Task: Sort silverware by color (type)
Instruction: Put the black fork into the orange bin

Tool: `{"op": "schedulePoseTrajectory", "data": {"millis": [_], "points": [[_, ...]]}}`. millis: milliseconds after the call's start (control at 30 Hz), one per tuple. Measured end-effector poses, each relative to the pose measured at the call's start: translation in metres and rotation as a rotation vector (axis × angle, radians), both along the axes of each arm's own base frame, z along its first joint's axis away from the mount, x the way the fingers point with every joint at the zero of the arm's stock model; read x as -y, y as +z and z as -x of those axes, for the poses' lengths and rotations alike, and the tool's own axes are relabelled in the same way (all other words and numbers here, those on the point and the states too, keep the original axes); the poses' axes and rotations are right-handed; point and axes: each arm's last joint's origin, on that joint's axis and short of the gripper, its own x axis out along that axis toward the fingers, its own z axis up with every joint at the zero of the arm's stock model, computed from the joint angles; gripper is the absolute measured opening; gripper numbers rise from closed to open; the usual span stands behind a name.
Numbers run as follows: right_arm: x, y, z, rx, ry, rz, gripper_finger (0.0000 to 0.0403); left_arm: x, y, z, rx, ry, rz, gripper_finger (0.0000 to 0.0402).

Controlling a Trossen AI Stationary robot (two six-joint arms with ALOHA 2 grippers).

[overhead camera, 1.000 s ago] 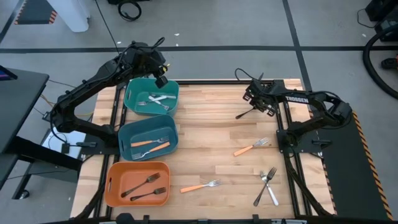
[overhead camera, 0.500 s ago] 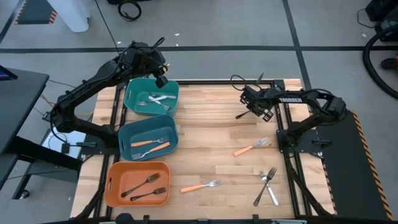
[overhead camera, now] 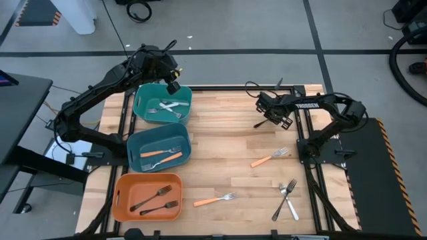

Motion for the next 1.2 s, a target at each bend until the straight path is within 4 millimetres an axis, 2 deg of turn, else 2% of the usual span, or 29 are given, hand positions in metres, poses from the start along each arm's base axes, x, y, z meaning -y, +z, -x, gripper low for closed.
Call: {"op": "schedulePoseTrajectory", "data": {"millis": [233, 433, 567, 767, 933, 1200], "points": [[-0.001, 0.001, 0.002, -0.043, 0.127, -0.016, 0.0014, 0.0, 0.0, 0.0, 0.0, 0.0, 0.0, 0.0132], [-0.002, 0.002, 0.002, -0.05, 0.241, -0.03, 0.0012, 0.0, 0.0, 0.0, 0.0, 0.0, 0.0, 0.0132], [-0.005, 0.012, 0.002, -0.039, 0.344, -0.005, 0.001, 0.0, 0.0, 0.0, 0.007, 0.005, 0.006, 0.0132], [-0.006, 0.05, -0.008, 0.044, 0.616, 0.134, 0.001, 0.0, 0.001, 0.0, 0.093, 0.065, 0.07, 0.0132], [-0.006, 0.092, -0.016, 0.111, 0.811, 0.318, 0.001, 0.0, 0.001, -0.001, 0.187, 0.131, 0.146, 0.0132], [-0.006, 0.159, -0.026, 0.293, 1.125, 0.749, 0.001, 0.004, 0.011, -0.01, 0.449, 0.197, 0.238, 0.0132]]}}
